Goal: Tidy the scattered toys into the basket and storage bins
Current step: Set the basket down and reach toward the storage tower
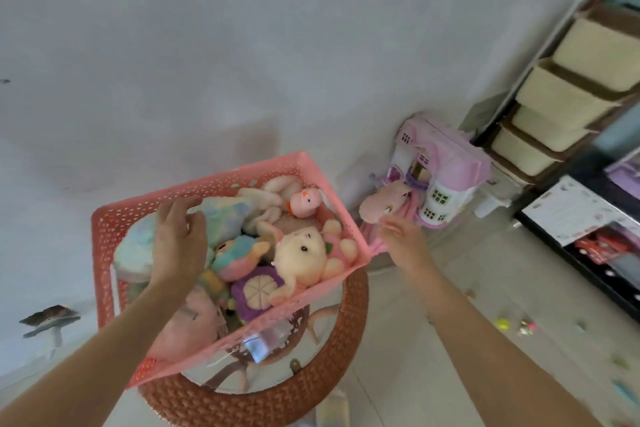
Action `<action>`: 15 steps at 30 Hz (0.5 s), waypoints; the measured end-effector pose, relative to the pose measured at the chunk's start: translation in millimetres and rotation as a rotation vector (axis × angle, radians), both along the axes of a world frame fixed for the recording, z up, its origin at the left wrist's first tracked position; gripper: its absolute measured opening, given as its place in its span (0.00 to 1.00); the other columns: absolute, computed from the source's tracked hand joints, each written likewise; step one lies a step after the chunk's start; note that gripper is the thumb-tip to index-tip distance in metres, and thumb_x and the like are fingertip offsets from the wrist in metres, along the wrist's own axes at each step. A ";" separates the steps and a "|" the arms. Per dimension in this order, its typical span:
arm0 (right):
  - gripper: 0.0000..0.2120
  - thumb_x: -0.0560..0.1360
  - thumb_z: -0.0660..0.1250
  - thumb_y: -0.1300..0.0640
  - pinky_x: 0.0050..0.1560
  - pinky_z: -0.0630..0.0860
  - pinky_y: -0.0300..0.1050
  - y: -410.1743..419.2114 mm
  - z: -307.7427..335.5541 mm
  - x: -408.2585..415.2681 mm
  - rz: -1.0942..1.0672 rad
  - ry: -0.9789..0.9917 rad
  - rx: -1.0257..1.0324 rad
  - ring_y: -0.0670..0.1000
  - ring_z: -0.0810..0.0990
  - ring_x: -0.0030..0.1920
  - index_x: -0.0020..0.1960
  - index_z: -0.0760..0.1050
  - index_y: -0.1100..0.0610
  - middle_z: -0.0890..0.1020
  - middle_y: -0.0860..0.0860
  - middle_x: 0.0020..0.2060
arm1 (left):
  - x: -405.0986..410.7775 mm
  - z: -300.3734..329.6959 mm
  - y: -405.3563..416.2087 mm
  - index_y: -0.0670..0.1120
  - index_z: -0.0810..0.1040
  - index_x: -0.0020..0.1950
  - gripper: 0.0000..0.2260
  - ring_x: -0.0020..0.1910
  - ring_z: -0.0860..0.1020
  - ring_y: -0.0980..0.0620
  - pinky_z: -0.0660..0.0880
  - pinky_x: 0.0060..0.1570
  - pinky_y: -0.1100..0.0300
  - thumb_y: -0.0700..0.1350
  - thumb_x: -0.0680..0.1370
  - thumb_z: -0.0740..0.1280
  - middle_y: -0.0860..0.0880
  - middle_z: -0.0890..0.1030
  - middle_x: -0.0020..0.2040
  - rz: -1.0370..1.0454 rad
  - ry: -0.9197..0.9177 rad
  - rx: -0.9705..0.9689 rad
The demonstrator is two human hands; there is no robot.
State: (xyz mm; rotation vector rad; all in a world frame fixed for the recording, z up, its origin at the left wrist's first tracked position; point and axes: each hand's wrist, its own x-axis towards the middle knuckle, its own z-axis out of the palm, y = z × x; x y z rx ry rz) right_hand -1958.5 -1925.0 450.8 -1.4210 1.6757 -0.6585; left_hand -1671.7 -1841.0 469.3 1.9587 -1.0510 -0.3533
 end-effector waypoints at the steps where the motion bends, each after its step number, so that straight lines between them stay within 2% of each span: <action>1: 0.13 0.76 0.62 0.63 0.63 0.71 0.51 8.3 2.5 -17.8 -0.050 -0.008 -0.012 0.56 0.77 0.58 0.59 0.76 0.62 0.80 0.57 0.56 | -16.6 1.5 -8.2 0.38 0.73 0.61 0.13 0.54 0.74 0.41 0.69 0.56 0.50 0.36 0.79 0.57 0.39 0.70 0.62 -0.064 0.002 -0.001; 6: 0.13 0.77 0.62 0.61 0.51 0.69 0.40 33.5 2.8 -108.1 -0.275 -0.065 0.002 0.49 0.76 0.52 0.61 0.75 0.59 0.79 0.53 0.54 | -105.0 6.5 -42.8 0.38 0.75 0.60 0.12 0.55 0.74 0.41 0.69 0.57 0.51 0.37 0.79 0.59 0.39 0.70 0.63 -0.297 0.027 0.055; 8: 0.13 0.77 0.63 0.61 0.49 0.68 0.39 35.3 1.2 -148.6 -0.374 -0.093 -0.016 0.48 0.75 0.50 0.60 0.76 0.58 0.79 0.53 0.54 | -142.9 6.4 -63.2 0.40 0.76 0.59 0.12 0.56 0.74 0.39 0.70 0.59 0.47 0.37 0.78 0.59 0.39 0.72 0.62 -0.377 0.026 0.051; 11: 0.12 0.77 0.63 0.62 0.45 0.70 0.40 28.0 -0.2 -211.5 -0.471 -0.114 -0.033 0.48 0.75 0.50 0.59 0.77 0.58 0.80 0.54 0.53 | -205.5 7.6 -97.7 0.41 0.76 0.59 0.12 0.51 0.77 0.39 0.73 0.57 0.43 0.37 0.78 0.59 0.43 0.71 0.58 -0.445 0.075 0.025; 13: 0.12 0.77 0.62 0.63 0.46 0.69 0.40 20.6 4.3 -250.3 -0.507 -0.123 -0.050 0.48 0.75 0.50 0.59 0.77 0.59 0.79 0.53 0.52 | -249.8 9.0 -120.4 0.40 0.76 0.59 0.12 0.53 0.77 0.39 0.74 0.57 0.41 0.36 0.78 0.59 0.44 0.69 0.57 -0.482 0.109 0.019; 15: 0.11 0.77 0.62 0.62 0.49 0.68 0.40 9.8 10.5 -296.6 -0.538 -0.135 -0.056 0.48 0.75 0.49 0.58 0.77 0.58 0.79 0.51 0.51 | -306.2 11.3 -145.9 0.40 0.76 0.59 0.12 0.55 0.76 0.39 0.73 0.58 0.42 0.36 0.78 0.58 0.42 0.70 0.59 -0.546 0.116 0.042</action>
